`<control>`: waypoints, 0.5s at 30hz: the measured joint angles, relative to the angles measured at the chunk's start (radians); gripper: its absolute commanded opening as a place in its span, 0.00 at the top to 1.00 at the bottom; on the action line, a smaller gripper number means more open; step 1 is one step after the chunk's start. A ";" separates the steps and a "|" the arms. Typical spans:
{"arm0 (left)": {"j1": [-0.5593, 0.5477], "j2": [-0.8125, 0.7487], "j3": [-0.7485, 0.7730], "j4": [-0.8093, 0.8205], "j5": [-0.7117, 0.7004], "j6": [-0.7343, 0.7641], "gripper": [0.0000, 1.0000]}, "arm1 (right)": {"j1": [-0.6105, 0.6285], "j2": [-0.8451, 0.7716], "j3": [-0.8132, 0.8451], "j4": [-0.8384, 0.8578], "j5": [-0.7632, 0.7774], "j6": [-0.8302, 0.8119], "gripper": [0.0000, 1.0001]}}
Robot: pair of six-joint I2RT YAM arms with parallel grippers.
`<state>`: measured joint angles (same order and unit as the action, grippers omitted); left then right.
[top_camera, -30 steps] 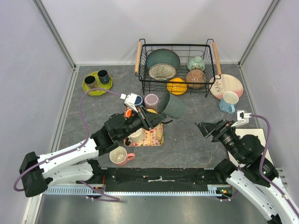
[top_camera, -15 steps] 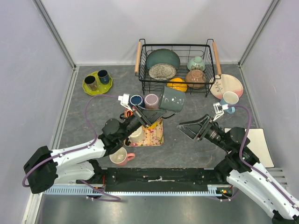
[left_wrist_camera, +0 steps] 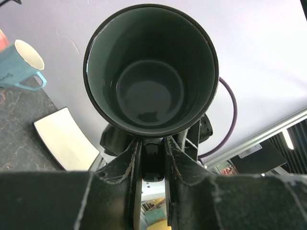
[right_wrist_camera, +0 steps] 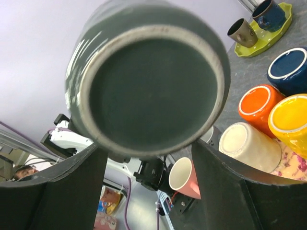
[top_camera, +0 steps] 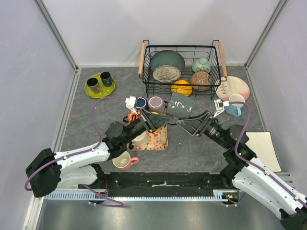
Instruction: Turn the mug right side up
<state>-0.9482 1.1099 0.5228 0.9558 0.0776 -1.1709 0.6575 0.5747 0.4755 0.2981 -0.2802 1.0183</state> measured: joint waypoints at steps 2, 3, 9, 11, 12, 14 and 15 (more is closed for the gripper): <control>0.000 0.000 0.000 -0.003 0.019 -0.008 0.98 | 0.000 0.029 -0.006 0.050 0.008 0.011 0.27; 0.000 0.000 0.000 -0.003 0.030 -0.010 0.98 | 0.000 0.042 -0.006 0.066 0.006 0.015 0.31; 0.015 0.009 0.000 -0.002 0.065 -0.015 0.98 | 0.002 0.090 -0.006 0.128 0.009 0.030 0.45; 0.018 0.010 0.000 -0.005 0.076 -0.015 0.98 | 0.003 0.095 -0.006 0.137 0.010 0.036 0.52; 0.020 0.010 0.000 -0.005 0.082 -0.015 0.98 | 0.004 0.095 -0.006 0.141 0.010 0.035 0.54; 0.021 0.010 0.001 -0.004 0.089 -0.016 0.98 | 0.006 0.095 -0.006 0.151 0.011 0.040 0.58; 0.021 0.010 0.002 -0.004 0.092 -0.016 0.98 | 0.006 0.098 -0.006 0.157 0.012 0.042 0.60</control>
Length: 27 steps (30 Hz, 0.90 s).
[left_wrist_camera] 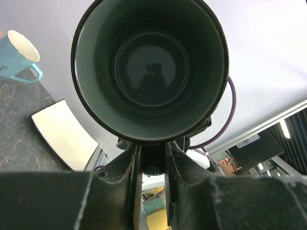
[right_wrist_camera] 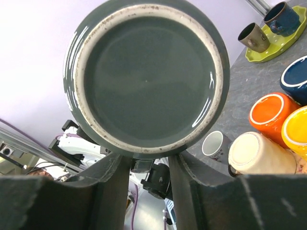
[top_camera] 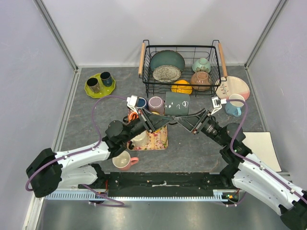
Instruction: Turn the mug right side up
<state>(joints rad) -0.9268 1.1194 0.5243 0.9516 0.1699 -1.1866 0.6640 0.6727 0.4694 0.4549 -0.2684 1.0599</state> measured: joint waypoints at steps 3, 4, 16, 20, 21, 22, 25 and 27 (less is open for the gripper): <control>0.002 0.000 0.000 0.000 0.008 0.000 0.98 | 0.000 0.011 0.000 0.014 0.000 0.008 0.60; 0.003 0.000 0.000 0.000 0.010 0.000 0.98 | 0.000 0.014 0.000 0.018 0.000 0.010 0.58; 0.013 0.000 0.016 -0.011 0.054 0.001 0.98 | -0.002 0.060 0.016 0.071 -0.009 0.016 0.61; 0.020 0.000 0.020 -0.010 0.067 0.002 0.98 | -0.003 0.083 0.035 0.090 -0.035 0.019 0.82; 0.022 -0.001 0.020 -0.009 0.068 0.005 0.98 | -0.003 0.091 0.040 0.095 -0.046 0.023 0.85; 0.023 -0.002 0.020 -0.008 0.068 0.009 0.98 | -0.005 0.100 0.044 0.101 -0.053 0.029 0.88; 0.031 -0.008 0.020 0.000 0.069 0.019 0.98 | -0.012 0.131 0.066 0.116 -0.082 0.047 1.00; 0.036 -0.016 0.020 0.002 0.070 0.025 0.98 | -0.016 0.148 0.089 0.108 -0.098 0.042 1.00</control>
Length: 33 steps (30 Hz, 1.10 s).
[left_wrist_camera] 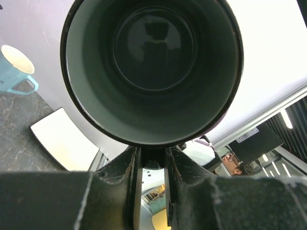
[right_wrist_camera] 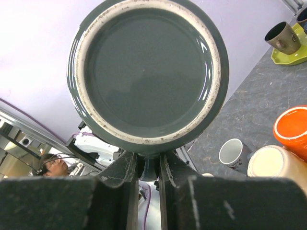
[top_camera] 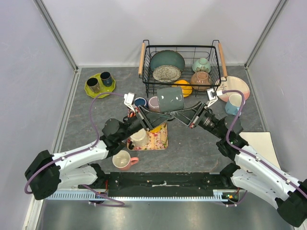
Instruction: Turn the mug right side up
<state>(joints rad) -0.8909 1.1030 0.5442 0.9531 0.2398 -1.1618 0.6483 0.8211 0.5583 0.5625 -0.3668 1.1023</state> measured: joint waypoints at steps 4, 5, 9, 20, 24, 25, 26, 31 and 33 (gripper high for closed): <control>0.002 -0.016 0.000 -0.004 0.002 0.019 0.96 | 0.000 0.004 0.037 -0.048 -0.019 -0.037 1.00; 0.002 -0.022 0.000 -0.010 0.004 0.026 0.94 | 0.002 0.002 0.043 -0.060 -0.020 -0.047 1.00; 0.001 -0.043 -0.007 -0.050 0.006 0.051 0.74 | 0.006 -0.008 0.066 -0.135 -0.021 -0.097 1.00; -0.008 -0.108 -0.055 -0.194 0.048 0.089 0.41 | 0.023 -0.016 0.089 -0.330 -0.028 -0.214 1.00; -0.008 -0.227 -0.097 -0.268 0.051 0.105 0.38 | 0.021 -0.034 0.137 -0.435 -0.004 -0.289 1.00; -0.008 -0.240 -0.099 -0.271 0.051 0.107 0.38 | 0.018 -0.042 0.147 -0.462 0.010 -0.314 1.00; -0.008 -0.279 -0.102 -0.296 0.049 0.116 0.37 | 0.015 -0.049 0.159 -0.496 0.025 -0.339 1.00; -0.007 -0.458 -0.109 -0.454 -0.003 0.175 0.37 | 0.010 -0.056 0.252 -0.710 0.086 -0.489 1.00; -0.007 -0.533 -0.110 -0.546 -0.058 0.202 0.38 | 0.010 -0.054 0.288 -0.786 0.103 -0.551 1.00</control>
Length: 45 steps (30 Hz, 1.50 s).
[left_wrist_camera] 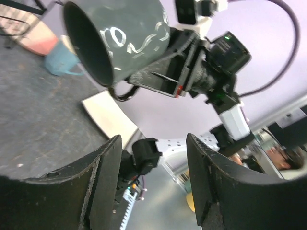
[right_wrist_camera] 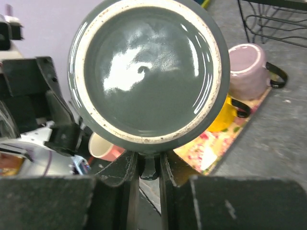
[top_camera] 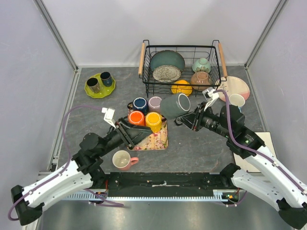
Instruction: Turn the mug right side up
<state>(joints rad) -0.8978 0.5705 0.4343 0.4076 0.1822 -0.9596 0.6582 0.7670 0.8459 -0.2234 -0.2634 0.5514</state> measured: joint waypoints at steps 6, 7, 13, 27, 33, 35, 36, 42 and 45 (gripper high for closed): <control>0.000 -0.240 -0.001 -0.297 -0.238 0.070 0.41 | 0.002 0.034 0.066 -0.187 0.057 -0.196 1.00; 0.000 -0.285 -0.001 -0.342 -0.281 0.082 0.41 | 0.007 0.043 0.066 -0.218 0.070 -0.224 1.00; 0.002 -0.442 0.001 -0.541 -0.476 0.159 0.40 | 0.111 0.145 0.055 -0.344 0.204 -0.328 1.00; 0.002 -0.399 0.047 -0.721 -0.540 0.243 0.37 | 0.359 0.445 0.049 -0.310 0.333 -0.380 1.00; 0.002 -0.410 0.047 -0.743 -0.539 0.248 0.36 | 0.372 0.533 0.047 -0.261 0.339 -0.393 1.00; 0.002 -0.421 0.046 -0.749 -0.539 0.248 0.36 | 0.372 0.563 0.047 -0.240 0.344 -0.394 1.00; 0.002 -0.428 0.044 -0.750 -0.539 0.248 0.36 | 0.372 0.581 0.047 -0.230 0.345 -0.396 1.00; 0.002 -0.460 0.015 -0.759 -0.539 0.248 0.35 | 0.372 0.668 0.047 -0.192 0.352 -0.418 1.00; 0.002 -0.471 0.013 -0.769 -0.539 0.249 0.34 | 0.372 0.676 0.043 -0.158 0.351 -0.433 1.00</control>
<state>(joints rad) -0.8959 0.0994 0.4473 -0.3614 -0.3573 -0.7105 1.0306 1.4433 0.8894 -0.3817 0.0875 0.1181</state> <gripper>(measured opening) 0.650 0.220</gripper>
